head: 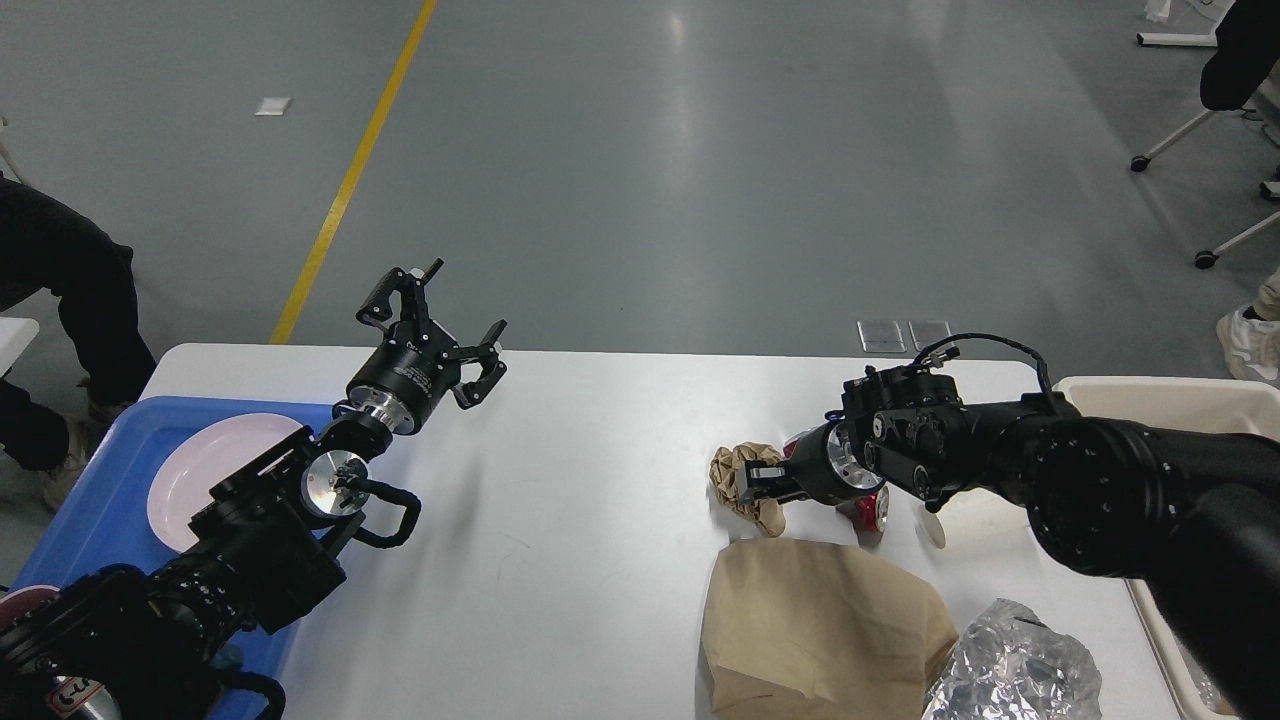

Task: Tidy desktop
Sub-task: 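Lower the right gripper onto the crumpled brown paper and grasp it, then lift the brown paper and drop it into the white bin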

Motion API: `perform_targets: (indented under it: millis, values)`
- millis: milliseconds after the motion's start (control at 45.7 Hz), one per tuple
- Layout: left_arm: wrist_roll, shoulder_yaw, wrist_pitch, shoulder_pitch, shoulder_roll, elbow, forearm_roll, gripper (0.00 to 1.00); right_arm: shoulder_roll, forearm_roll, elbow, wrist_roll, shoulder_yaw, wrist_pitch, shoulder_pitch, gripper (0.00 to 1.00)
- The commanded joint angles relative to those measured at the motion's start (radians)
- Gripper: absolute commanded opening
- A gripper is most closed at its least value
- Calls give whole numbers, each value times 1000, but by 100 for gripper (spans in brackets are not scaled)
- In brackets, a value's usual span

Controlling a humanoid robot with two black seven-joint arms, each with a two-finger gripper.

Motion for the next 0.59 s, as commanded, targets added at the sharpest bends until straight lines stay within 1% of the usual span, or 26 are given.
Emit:
perform_targets:
  millis: [0,153,285,372,481,569]
  values:
    - [0,0,0,0,0,0,0,97,-5,4,-1,0,-2,92,17,0]
    - [0,0,0,0,0,0,0,97,-31,5,5,2,0,157,75,0]
    - [0,0,0,0,0,0,0,97,-72,5,13,3,-2,281,145,0]
    - [0,0,0,0,0,0,0,97,-96,5,13,3,-2,338,181,0]
    - [0,0,0,0,0,0,0,97,-122,5,28,5,-3,381,217,0]
    - [0,0,0,0,0,0,0,97,-142,5,36,5,-3,393,230,0]
